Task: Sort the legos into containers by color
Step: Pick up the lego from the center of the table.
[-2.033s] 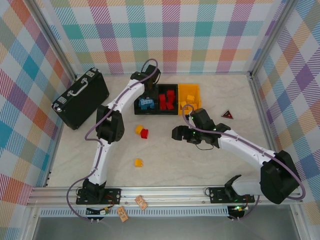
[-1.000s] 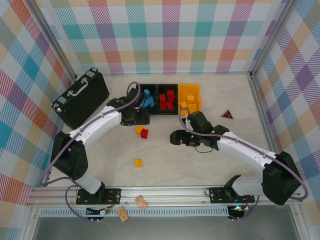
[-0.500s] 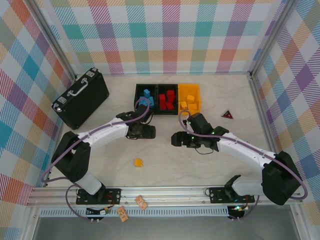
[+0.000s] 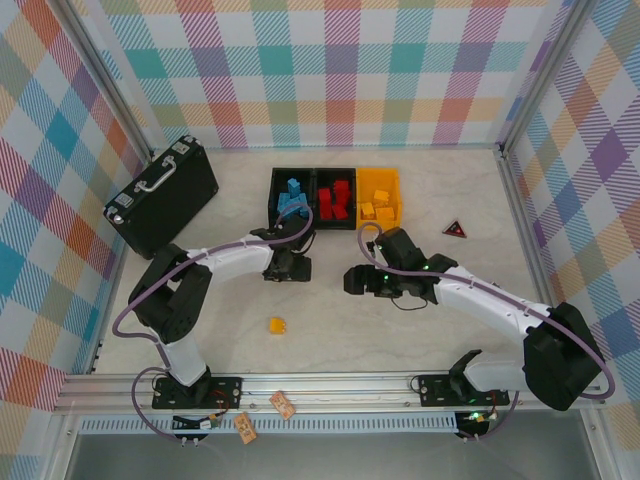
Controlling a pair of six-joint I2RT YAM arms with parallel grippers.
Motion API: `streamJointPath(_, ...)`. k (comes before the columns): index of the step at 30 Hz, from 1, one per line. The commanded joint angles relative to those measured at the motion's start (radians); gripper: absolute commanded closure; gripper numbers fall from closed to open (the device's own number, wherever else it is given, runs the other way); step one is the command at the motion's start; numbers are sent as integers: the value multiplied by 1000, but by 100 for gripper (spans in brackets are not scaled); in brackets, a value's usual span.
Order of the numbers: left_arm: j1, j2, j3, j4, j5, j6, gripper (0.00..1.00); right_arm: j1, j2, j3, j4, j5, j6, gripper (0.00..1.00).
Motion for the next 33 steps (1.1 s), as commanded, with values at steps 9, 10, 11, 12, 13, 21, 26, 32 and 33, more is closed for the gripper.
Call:
streamJointPath(9,-26,72,94,-19,-69,-4,44,6,4,-11,36,-8,13,26)
streamJointPath(10,-26,79,98,-23,-72,-6,46,6,1,-13,35,-6,13,26)
streamJointPath(11,-26,84,102,-28,-76,-7,47,6,-1,-14,34,-5,13,26)
streamJointPath(12,-26,89,106,-35,-80,-10,49,6,-3,-15,33,-5,14,26)
streamJointPath(13,-25,93,109,-38,-84,-11,51,6,-4,-17,33,-5,15,26)
streamJointPath(21,-35,93,127,-60,-100,-9,73,6,-2,-18,33,-6,15,26)
streamJointPath(26,-48,75,153,-102,-101,-8,74,6,-8,-15,32,-2,11,26)
streamJointPath(32,-72,31,221,-156,-82,-10,74,-2,-38,-18,28,6,24,25)
streamJointPath(33,-72,31,242,-166,-78,-11,74,-6,-45,-17,28,6,26,25)
